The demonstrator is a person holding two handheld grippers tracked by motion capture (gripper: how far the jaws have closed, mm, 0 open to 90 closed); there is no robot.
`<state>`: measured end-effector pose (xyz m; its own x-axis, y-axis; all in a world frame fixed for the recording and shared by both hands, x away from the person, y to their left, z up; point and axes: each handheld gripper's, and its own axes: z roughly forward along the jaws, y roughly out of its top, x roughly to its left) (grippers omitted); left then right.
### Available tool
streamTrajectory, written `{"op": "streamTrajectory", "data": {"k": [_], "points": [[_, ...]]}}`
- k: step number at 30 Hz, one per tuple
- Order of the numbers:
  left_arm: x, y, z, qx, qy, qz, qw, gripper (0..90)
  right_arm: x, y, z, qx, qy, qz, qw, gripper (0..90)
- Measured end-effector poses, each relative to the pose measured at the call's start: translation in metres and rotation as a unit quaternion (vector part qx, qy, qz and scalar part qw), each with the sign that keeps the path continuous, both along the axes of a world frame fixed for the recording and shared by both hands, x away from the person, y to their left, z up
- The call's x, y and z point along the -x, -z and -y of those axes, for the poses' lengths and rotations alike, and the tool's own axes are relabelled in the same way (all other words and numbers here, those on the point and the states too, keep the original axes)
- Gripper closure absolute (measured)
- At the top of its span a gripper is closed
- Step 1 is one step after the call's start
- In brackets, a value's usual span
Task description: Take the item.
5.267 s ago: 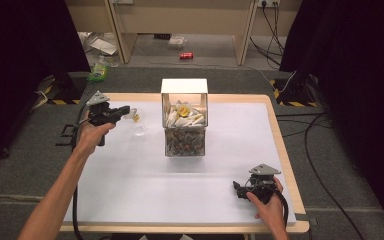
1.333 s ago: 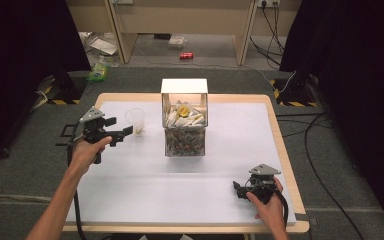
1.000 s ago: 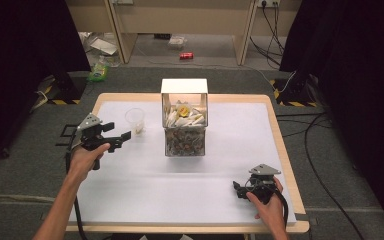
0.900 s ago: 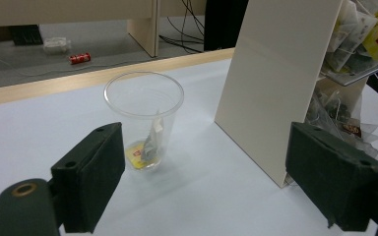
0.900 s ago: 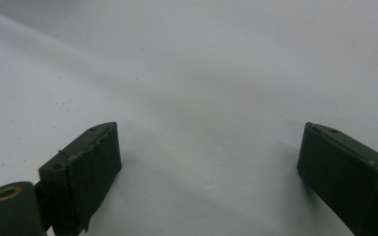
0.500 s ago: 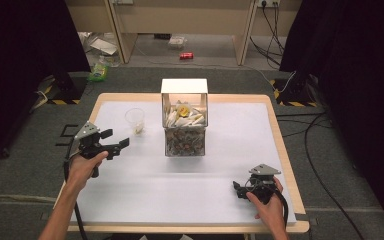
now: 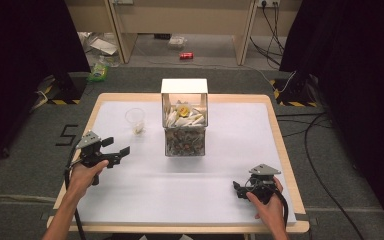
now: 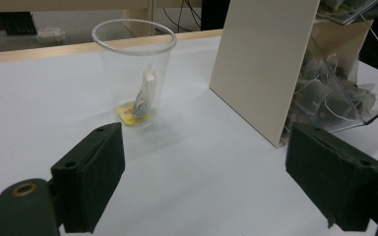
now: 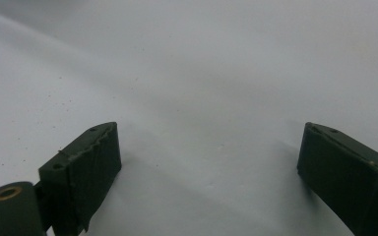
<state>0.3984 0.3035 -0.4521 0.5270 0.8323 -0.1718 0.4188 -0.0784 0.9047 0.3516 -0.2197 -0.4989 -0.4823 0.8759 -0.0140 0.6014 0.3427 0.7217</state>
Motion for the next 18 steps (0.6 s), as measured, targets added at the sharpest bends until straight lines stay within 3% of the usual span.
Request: {"op": "streamTrajectory", "data": {"k": [8,18], "points": [[0.01,0.008,-0.001,0.002,0.003,-0.002,1.0,14.8,0.0,0.0,0.0,0.0,0.0,0.0,1.0,10.0],[0.022,0.026,0.004,-0.011,0.019,-0.023,0.9995,14.9,0.0,0.0,0.0,0.0,0.0,0.0,1.0,10.0]]}}
